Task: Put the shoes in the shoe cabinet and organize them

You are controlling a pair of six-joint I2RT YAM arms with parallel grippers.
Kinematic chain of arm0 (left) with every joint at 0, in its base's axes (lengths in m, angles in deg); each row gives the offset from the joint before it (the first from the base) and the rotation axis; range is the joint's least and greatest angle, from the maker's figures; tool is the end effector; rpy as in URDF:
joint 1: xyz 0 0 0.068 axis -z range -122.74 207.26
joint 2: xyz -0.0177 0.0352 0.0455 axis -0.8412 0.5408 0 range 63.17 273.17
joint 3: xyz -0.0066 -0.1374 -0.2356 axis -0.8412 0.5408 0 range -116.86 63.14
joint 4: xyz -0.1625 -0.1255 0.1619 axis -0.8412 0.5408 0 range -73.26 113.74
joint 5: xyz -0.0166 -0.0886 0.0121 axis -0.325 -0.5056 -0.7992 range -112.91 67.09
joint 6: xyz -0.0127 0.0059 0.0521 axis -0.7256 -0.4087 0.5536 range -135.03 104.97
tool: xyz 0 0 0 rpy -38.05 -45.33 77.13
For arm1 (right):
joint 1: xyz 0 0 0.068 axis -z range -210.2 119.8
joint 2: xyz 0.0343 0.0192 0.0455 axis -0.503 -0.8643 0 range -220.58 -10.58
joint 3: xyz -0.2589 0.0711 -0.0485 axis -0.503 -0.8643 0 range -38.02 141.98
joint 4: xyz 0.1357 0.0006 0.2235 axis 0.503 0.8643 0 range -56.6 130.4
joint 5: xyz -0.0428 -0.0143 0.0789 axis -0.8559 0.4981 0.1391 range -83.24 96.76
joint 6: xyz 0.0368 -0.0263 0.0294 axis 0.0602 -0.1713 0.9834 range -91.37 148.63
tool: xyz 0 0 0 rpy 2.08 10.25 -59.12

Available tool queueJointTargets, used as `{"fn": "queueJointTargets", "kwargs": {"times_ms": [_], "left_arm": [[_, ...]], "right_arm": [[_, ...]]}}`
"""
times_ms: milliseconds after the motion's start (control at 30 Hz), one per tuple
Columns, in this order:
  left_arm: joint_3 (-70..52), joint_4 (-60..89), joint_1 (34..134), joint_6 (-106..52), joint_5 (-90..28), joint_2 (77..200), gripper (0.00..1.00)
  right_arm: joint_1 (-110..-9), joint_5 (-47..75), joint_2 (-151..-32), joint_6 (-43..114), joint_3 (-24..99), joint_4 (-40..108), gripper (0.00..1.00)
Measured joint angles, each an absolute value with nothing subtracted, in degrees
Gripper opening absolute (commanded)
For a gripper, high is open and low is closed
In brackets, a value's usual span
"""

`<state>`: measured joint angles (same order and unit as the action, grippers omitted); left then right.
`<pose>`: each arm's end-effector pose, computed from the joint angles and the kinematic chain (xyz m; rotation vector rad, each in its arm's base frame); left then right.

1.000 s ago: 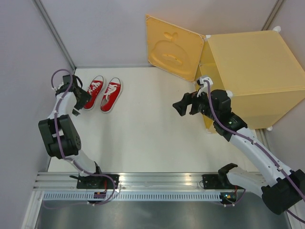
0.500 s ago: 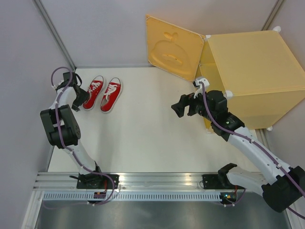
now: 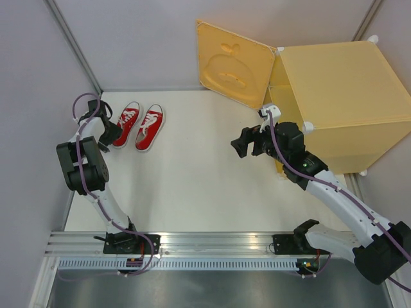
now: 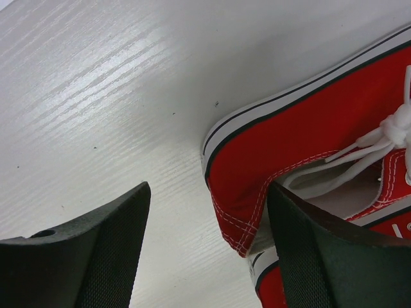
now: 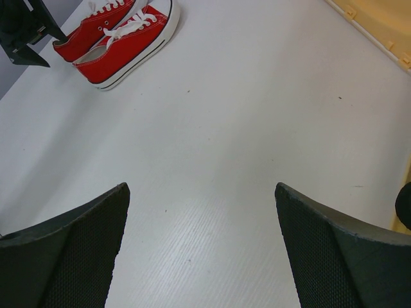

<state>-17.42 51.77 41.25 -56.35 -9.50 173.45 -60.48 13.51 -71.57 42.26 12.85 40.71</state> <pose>0.3826 0.1185 0.1935 -1.3359 2.2976 0.1745 0.2121 0.1286 0.3277 -0.3604 1.8884 0.6322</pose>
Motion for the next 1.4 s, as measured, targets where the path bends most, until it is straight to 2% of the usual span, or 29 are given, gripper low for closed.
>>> {"fn": "queueJointTargets", "kwargs": {"times_ms": [133, 267, 500, 567, 600, 700, 733, 800, 833, 1100, 1400], "left_arm": [[-17.4, 51.7, 41.5, -55.7, -9.3, 173.5, 0.77], [-17.4, 51.1, 41.7, -54.6, -8.4, 173.6, 0.67], [-19.4, 50.8, 42.2, -53.6, -8.4, 177.2, 0.62], [-20.5, 51.3, 42.3, -53.5, -8.5, 178.3, 0.56], [-21.0, 51.5, 42.3, -53.4, -8.6, 178.6, 0.53], [-23.1, 52.7, 42.7, -53.2, -9.0, 179.8, 0.32], [-23.7, 53.5, 42.7, -53.0, -8.4, 180.2, 0.19], [-24.3, 54.5, 42.7, -52.4, -7.8, 180.3, 0.1], [-24.3, 55.0, 42.7, -52.2, -7.4, 180.4, 0.03], [-23.8, 57.6, 42.7, -52.0, -7.0, 178.6, 0.02], [-23.3, 59.5, 44.1, -52.9, -8.3, 166.9, 0.02]], "right_arm": [[-60.5, 13.3, -71.6, 42.2, 12.8, 40.7, 0.97], [-60.7, 12.9, -71.6, 42.1, 12.8, 40.7, 0.97], [-60.7, 12.3, -71.6, 42.1, 12.6, 40.6, 0.97], [-60.7, 12.2, -71.6, 42.1, 12.4, 40.6, 0.97], [-60.7, 12.1, -71.6, 42.1, 12.4, 40.6, 0.97], [-60.7, 11.8, -71.8, 42.1, 12.3, 40.6, 0.96], [-60.7, 11.8, -71.8, 42.1, 12.3, 40.6, 0.97], [-60.7, 11.6, -71.8, 42.1, 12.3, 40.7, 0.97], [-60.7, 11.4, -71.8, 42.1, 12.3, 40.7, 0.96], [-60.8, 11.2, -71.8, 42.1, 12.3, 40.7, 0.96], [-60.8, 11.3, -71.8, 42.2, 12.3, 41.0, 0.96]]}}
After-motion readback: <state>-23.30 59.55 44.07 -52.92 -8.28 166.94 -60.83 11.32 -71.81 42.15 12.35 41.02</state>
